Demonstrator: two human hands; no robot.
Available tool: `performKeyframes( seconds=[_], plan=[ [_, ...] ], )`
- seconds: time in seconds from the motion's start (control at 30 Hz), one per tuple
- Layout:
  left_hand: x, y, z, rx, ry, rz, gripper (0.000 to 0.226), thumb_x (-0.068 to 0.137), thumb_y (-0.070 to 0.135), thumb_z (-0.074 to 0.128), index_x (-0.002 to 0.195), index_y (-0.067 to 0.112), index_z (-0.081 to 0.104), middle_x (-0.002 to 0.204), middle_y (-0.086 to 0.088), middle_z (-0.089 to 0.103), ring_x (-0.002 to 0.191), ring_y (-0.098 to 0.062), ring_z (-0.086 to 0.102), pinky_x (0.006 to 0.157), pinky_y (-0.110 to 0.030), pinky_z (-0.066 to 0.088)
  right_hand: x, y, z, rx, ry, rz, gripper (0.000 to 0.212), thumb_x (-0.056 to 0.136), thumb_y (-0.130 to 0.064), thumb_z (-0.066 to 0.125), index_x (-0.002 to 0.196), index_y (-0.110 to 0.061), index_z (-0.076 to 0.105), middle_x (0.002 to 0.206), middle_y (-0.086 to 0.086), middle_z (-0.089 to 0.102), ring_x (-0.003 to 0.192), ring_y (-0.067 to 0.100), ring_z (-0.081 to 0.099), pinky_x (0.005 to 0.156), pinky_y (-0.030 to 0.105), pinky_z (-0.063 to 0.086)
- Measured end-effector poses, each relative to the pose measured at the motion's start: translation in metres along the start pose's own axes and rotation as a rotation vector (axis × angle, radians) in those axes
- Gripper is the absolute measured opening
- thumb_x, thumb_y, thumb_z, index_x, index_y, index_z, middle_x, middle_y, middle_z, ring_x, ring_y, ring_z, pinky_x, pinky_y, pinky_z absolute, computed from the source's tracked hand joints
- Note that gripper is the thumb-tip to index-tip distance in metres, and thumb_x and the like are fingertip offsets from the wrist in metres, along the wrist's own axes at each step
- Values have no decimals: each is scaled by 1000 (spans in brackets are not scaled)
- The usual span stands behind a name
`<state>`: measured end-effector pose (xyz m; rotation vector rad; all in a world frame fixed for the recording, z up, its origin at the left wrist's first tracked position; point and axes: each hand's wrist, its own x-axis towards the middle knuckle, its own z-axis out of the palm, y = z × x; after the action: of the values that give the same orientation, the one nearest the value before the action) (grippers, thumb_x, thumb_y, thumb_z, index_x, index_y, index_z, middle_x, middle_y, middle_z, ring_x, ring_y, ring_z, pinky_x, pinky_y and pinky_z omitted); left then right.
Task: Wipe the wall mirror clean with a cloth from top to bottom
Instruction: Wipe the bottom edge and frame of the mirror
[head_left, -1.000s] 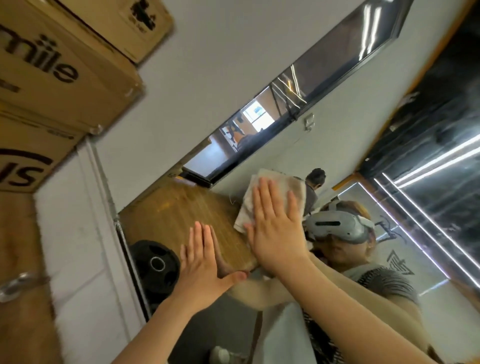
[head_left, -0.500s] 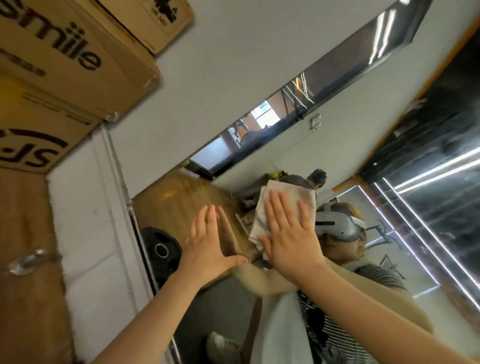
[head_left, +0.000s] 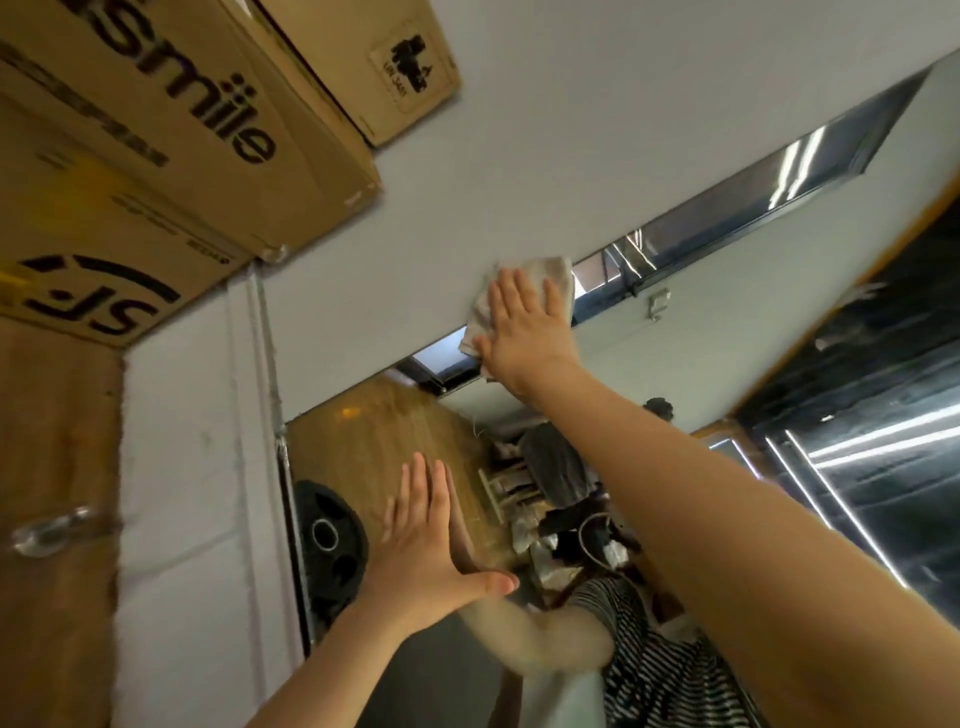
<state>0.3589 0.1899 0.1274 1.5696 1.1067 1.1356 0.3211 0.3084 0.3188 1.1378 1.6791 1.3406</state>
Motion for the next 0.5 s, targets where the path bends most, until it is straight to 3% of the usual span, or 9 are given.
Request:
performKeyframes(
  seconds=[0.13,0.27,0.37,0.43,0.5],
  plan=[
    [-1,-1,0,19,-11,-7,136,58,90,47,116,24,-56,140,-3,-55,133,-20,-46,112,-39,-21,2,-24,1,48,3,71,67,103,-45,13,153,-5,-7,161,14,-13,148,29,-15,116,53,-12],
    [-2,0,-3,17,-27,3,135,40,96,28,118,24,-55,141,-3,-54,133,-20,-46,111,-38,-22,-37,-47,17,59,17,-97,68,103,-47,13,153,-7,-8,160,15,-14,147,31,-18,117,53,-14],
    [-4,0,-3,4,-32,0,135,46,96,33,119,24,-54,140,-3,-55,132,-19,-47,112,-38,-22,-58,-34,21,11,29,-166,63,103,-45,8,150,-10,-14,160,13,-16,147,30,-18,116,53,-16],
    [-3,0,-2,5,-32,0,136,54,92,44,119,24,-54,139,-2,-56,132,-19,-47,111,-38,-22,-58,-6,17,-23,56,-97,60,101,-46,3,147,-12,-18,159,11,-17,147,30,-16,117,56,-9],
    [-3,0,-2,14,-36,1,136,52,91,43,120,23,-54,139,-2,-56,131,-19,-47,110,-38,-23,-55,20,13,-14,67,26,61,101,-46,2,147,-11,-18,159,12,-18,147,29,-16,119,53,-6]
  ],
)
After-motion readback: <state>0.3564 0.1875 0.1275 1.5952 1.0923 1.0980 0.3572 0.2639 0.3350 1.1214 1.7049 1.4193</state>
